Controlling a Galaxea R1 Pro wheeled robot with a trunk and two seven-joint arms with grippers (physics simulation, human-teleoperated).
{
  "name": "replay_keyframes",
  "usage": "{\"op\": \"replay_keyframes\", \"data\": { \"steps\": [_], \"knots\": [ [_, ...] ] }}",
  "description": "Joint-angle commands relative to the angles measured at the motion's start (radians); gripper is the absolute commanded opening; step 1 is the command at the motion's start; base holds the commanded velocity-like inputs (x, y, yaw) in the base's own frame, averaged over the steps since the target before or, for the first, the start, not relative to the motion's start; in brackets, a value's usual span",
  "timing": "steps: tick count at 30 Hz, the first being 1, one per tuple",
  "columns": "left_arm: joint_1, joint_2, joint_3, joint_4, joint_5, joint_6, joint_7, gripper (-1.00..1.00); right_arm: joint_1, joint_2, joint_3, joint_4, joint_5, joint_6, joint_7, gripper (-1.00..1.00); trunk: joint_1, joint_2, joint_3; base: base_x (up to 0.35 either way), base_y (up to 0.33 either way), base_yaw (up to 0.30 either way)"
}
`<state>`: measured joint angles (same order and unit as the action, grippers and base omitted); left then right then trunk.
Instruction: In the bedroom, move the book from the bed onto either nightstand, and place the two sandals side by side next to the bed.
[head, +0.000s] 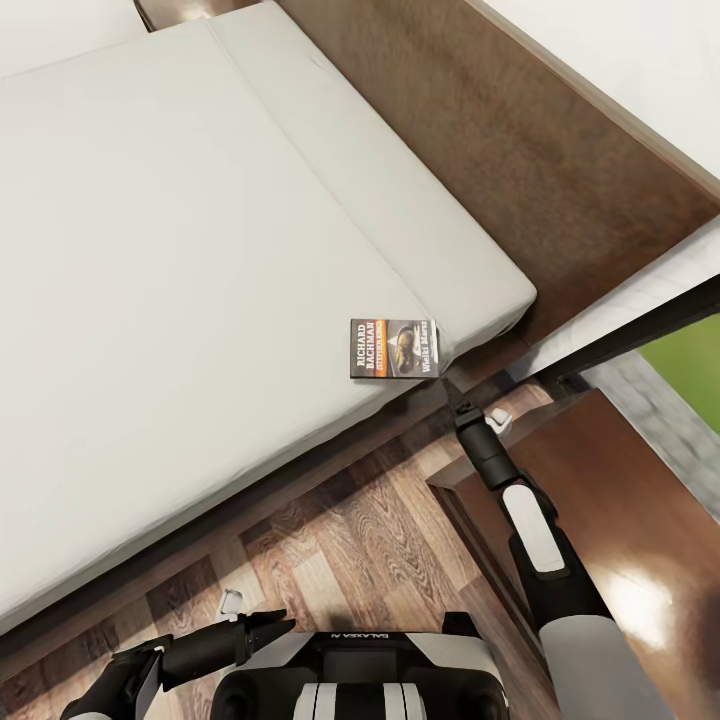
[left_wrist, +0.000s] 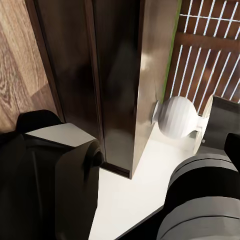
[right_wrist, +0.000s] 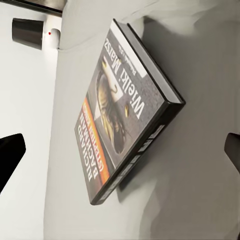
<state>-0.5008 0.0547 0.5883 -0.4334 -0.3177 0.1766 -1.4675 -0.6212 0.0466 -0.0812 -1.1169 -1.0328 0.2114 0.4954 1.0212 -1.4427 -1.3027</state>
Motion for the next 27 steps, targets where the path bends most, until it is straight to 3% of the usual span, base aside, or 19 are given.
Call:
{"op": "replay_keyframes", "data": {
  "steps": [1,13,27],
  "knots": [
    [-0.001,-0.001,0.008,-0.001,-0.011,0.011,-0.007,1.00,0.000,0.001,-0.003,0.000,-0.010,0.010,0.003,1.00,0.000,0.000,0.000,0.000,0.000,0.000],
    [-0.001,0.001,0.008,-0.001,-0.011,0.011,-0.007,1.00,0.000,0.001,-0.002,0.000,-0.009,0.010,0.003,1.00,0.000,0.000,0.000,0.001,0.000,0.000],
    [-0.001,0.001,0.008,-0.001,-0.011,0.011,-0.007,1.00,0.000,0.002,-0.002,0.000,-0.009,0.010,0.003,1.00,0.000,0.000,0.000,0.090,0.000,0.000]
  ]
}}
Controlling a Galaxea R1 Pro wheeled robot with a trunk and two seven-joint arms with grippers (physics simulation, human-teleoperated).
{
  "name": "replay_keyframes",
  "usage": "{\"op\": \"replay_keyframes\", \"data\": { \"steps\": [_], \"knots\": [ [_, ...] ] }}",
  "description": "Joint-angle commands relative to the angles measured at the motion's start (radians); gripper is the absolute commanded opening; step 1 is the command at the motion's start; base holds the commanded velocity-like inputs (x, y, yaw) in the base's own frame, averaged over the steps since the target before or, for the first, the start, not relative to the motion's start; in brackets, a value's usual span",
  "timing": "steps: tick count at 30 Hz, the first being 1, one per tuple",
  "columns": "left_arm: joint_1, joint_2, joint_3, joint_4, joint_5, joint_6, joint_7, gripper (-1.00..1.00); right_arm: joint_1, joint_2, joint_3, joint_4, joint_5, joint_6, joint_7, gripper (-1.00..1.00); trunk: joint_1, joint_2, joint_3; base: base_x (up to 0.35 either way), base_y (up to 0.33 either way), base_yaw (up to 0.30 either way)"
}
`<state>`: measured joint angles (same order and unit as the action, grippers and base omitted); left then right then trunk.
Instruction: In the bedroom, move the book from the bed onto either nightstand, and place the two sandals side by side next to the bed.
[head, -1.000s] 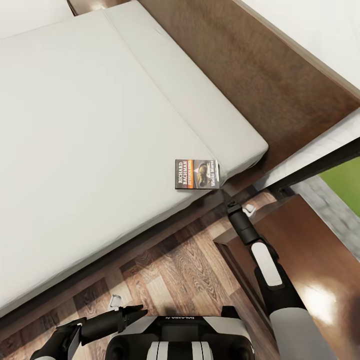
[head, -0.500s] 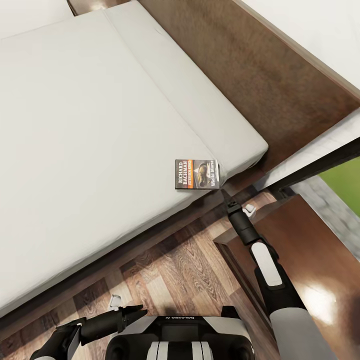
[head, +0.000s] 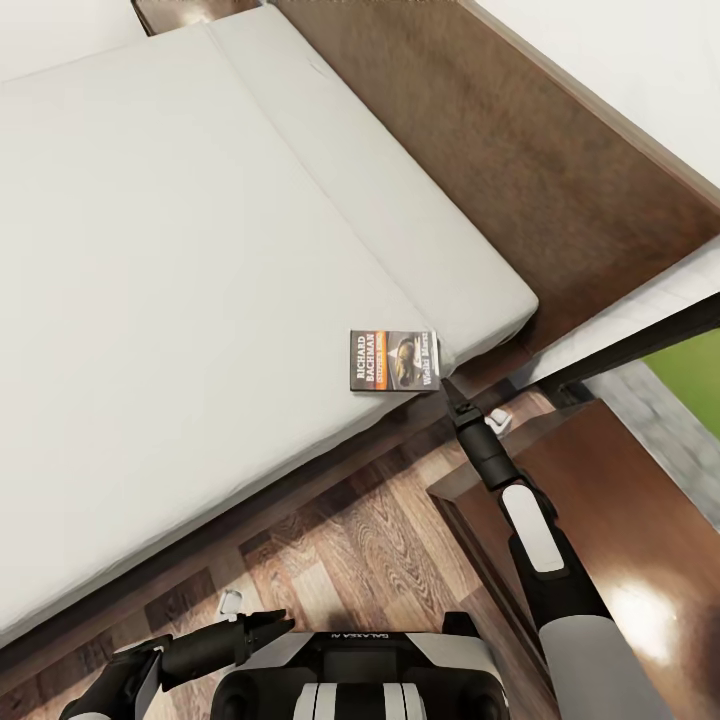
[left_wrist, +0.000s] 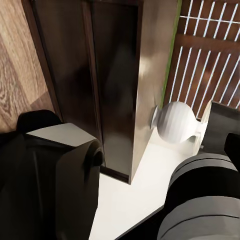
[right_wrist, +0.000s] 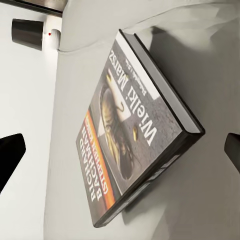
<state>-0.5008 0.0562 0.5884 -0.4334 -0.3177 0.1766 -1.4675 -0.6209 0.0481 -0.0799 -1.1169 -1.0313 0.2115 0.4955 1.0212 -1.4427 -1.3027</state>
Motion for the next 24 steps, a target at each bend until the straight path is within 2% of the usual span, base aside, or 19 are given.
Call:
{"op": "replay_keyframes", "data": {
  "steps": [1,6,11,20,24],
  "knots": [
    [-0.001,-0.001,0.008,-0.001,-0.011,0.011,-0.007,1.00,0.000,0.001,-0.003,0.000,-0.010,0.010,0.003,1.00,0.000,0.000,0.000,0.003,0.000,0.000],
    [-0.001,-0.001,0.008,-0.001,-0.010,0.011,-0.007,1.00,0.000,0.001,-0.003,0.000,-0.010,0.010,0.003,1.00,0.000,0.000,0.000,0.001,0.000,0.000],
    [-0.001,-0.001,0.008,-0.001,-0.011,0.011,-0.007,1.00,0.000,0.001,-0.003,0.000,-0.010,0.010,0.003,1.00,0.019,-0.035,-0.016,0.000,0.000,0.000],
    [-0.001,-0.001,0.008,-0.001,-0.011,0.011,-0.007,1.00,0.000,0.001,-0.003,0.000,-0.010,0.010,0.003,1.00,0.019,-0.035,-0.016,0.000,0.000,0.000],
    [-0.001,-0.001,0.008,-0.001,-0.011,0.012,-0.007,1.00,0.000,0.001,-0.003,0.000,-0.010,0.010,0.003,1.00,0.035,-0.063,-0.029,0.000,0.000,0.000]
  ]
}}
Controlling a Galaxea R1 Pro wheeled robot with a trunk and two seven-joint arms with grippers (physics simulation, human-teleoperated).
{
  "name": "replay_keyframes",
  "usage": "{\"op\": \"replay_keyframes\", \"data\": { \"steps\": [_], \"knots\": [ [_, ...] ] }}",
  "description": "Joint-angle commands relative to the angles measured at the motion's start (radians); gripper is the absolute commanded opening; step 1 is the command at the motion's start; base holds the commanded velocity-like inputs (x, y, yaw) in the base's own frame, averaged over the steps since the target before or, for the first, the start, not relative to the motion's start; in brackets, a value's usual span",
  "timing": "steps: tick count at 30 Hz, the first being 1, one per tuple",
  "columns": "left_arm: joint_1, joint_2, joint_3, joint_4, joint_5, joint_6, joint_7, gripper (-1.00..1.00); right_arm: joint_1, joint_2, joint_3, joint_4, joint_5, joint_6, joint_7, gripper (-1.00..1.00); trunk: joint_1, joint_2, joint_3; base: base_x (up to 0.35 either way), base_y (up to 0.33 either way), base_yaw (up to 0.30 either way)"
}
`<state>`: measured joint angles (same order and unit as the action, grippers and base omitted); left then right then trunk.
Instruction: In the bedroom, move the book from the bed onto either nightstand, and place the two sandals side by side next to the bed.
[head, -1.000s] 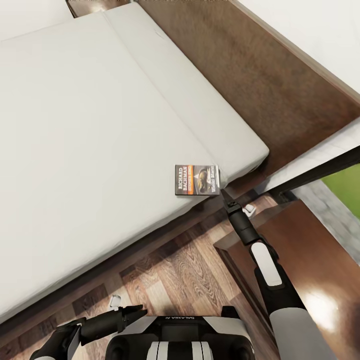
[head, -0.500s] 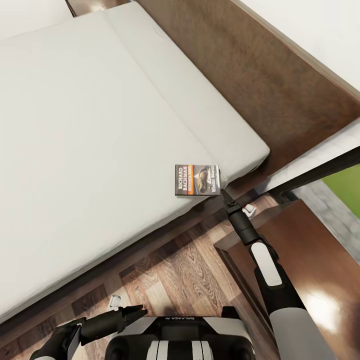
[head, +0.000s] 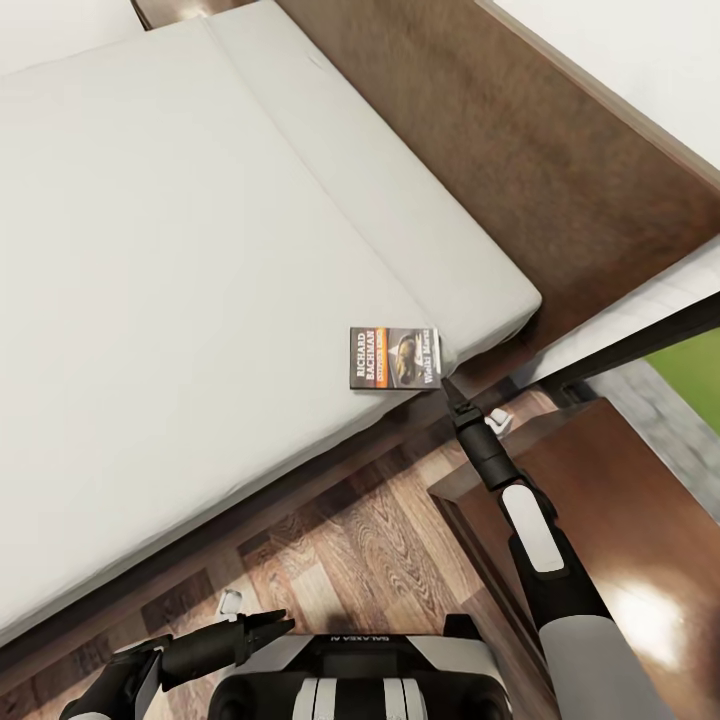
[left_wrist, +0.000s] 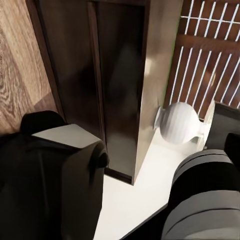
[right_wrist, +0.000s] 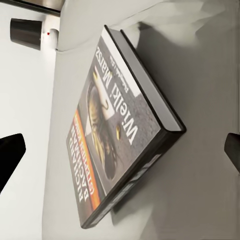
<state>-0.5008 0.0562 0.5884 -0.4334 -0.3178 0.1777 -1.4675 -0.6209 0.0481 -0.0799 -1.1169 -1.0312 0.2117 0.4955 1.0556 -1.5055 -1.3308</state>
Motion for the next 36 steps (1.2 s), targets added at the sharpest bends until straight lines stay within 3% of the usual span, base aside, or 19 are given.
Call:
{"op": "replay_keyframes", "data": {
  "steps": [1,5,36],
  "knots": [
    [-0.001,-0.001,0.008,-0.001,-0.010,0.010,-0.007,1.00,0.000,0.001,-0.003,0.000,-0.010,0.010,0.003,1.00,0.004,-0.008,-0.004,0.000,0.000,0.000],
    [-0.001,-0.001,0.008,-0.001,-0.010,0.011,-0.007,1.00,0.000,0.001,-0.003,0.000,-0.010,0.010,0.003,1.00,0.019,-0.036,-0.016,0.000,0.000,0.000],
    [-0.001,0.000,0.008,-0.001,-0.010,0.009,-0.007,1.00,0.000,0.006,-0.003,0.000,-0.010,0.009,0.003,1.00,0.019,-0.036,-0.016,0.027,0.007,0.000]
  ]
}}
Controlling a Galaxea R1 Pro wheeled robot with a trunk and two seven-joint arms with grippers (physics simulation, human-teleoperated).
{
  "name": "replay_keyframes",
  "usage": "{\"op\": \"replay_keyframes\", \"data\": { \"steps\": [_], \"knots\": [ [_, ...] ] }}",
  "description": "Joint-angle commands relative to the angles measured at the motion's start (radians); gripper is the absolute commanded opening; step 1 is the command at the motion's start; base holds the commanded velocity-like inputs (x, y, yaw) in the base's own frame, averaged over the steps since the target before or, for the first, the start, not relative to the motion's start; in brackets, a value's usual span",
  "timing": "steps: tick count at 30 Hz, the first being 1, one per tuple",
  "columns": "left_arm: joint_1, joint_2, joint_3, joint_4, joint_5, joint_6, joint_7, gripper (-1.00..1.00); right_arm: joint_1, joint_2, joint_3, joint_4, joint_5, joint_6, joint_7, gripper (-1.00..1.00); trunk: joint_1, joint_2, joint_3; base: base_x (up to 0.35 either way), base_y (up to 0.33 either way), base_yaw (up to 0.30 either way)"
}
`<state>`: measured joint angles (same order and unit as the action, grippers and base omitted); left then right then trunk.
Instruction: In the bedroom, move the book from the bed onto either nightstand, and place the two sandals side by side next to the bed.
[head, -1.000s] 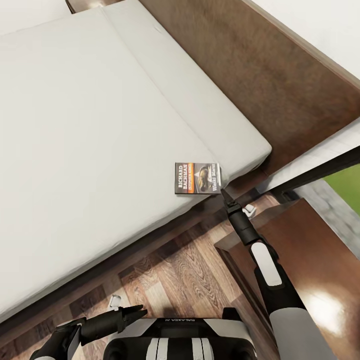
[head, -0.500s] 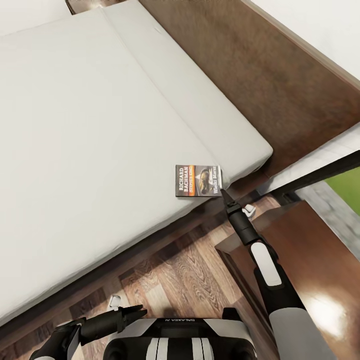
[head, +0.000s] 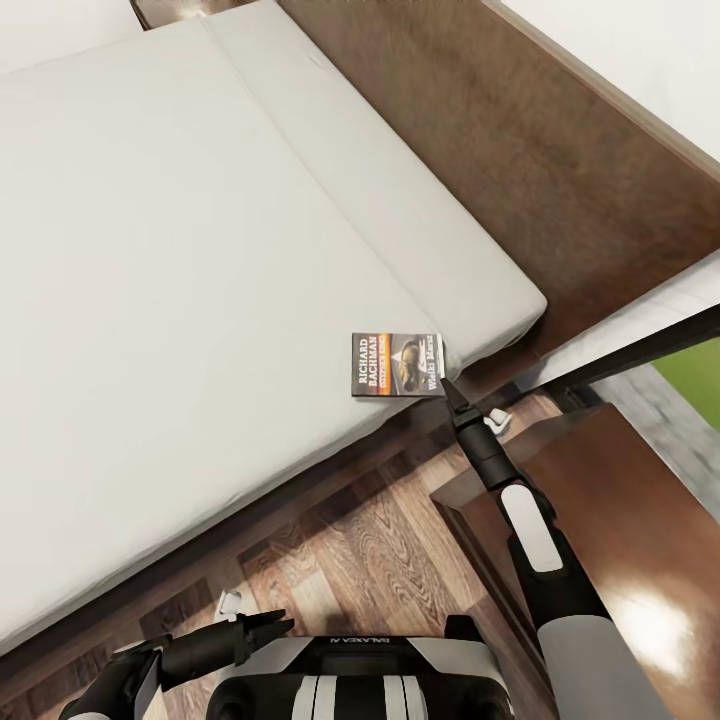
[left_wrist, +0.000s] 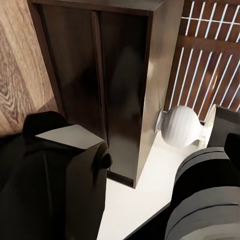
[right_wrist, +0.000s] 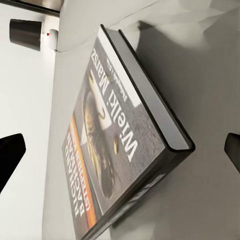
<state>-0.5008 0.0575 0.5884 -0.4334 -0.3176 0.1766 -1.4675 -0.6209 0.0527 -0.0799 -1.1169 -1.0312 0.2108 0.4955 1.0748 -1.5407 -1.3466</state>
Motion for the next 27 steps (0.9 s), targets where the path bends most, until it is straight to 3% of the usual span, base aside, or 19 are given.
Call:
{"op": "replay_keyframes", "data": {
  "steps": [1,27],
  "knots": [
    [-0.001,-0.001,0.008,-0.001,-0.011,0.011,-0.007,1.00,0.000,0.001,-0.003,0.000,-0.010,0.010,0.003,1.00,0.000,0.000,0.000,0.000,0.000,0.000],
    [-0.001,-0.002,0.008,-0.001,-0.010,0.011,-0.007,1.00,0.000,0.001,-0.003,0.045,-0.010,0.010,0.003,1.00,0.000,0.000,0.000,0.000,0.000,0.000]
  ]
}}
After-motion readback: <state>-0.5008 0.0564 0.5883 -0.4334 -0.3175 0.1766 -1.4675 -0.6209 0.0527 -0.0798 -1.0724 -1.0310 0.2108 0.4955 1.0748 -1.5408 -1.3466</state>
